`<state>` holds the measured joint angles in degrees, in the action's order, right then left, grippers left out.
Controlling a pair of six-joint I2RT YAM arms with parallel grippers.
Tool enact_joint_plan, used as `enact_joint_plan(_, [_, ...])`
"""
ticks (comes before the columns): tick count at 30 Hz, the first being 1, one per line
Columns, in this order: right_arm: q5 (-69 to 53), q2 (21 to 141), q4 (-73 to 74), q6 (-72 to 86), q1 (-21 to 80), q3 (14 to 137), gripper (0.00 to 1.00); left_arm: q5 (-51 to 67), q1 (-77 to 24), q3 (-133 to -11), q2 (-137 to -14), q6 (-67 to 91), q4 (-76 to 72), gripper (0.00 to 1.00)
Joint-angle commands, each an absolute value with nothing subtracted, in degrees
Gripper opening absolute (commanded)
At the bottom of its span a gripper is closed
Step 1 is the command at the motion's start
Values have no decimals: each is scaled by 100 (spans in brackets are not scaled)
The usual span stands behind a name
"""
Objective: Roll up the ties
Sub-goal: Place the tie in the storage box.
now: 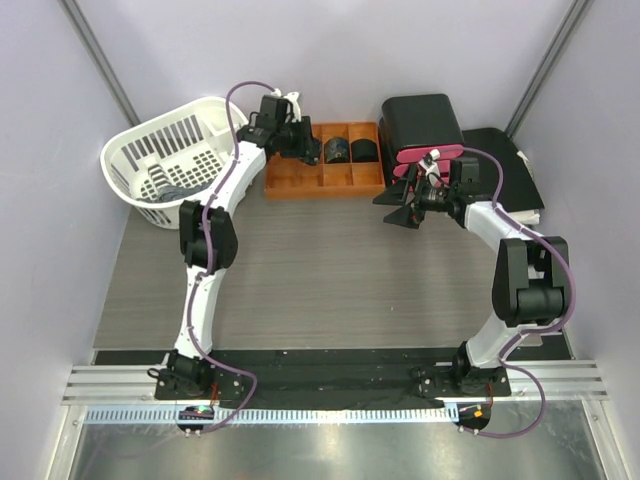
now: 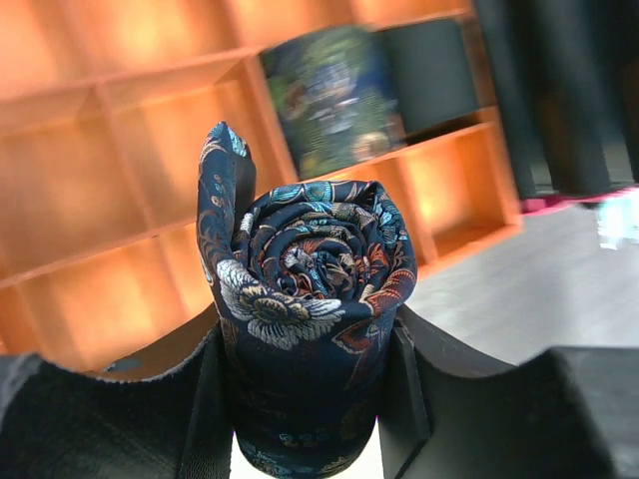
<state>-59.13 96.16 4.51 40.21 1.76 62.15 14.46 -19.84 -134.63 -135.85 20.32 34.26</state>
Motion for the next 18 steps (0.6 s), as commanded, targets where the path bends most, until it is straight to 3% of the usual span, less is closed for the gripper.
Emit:
enact_joint_plan(1, [-5950, 9659, 685, 3700, 132, 6346, 100, 959, -1986, -13632, -13614, 1871, 3489, 0])
enact_joint_plan(9, [-5941, 9782, 721, 3691, 123, 6346, 100, 194, -2127, -12683, -13131, 1881, 3788, 0])
enact_joint_plan(18, [-5933, 9747, 721, 3700, 123, 6240, 100, -905, -2118, -12534, -12938, 1785, 4210, 0])
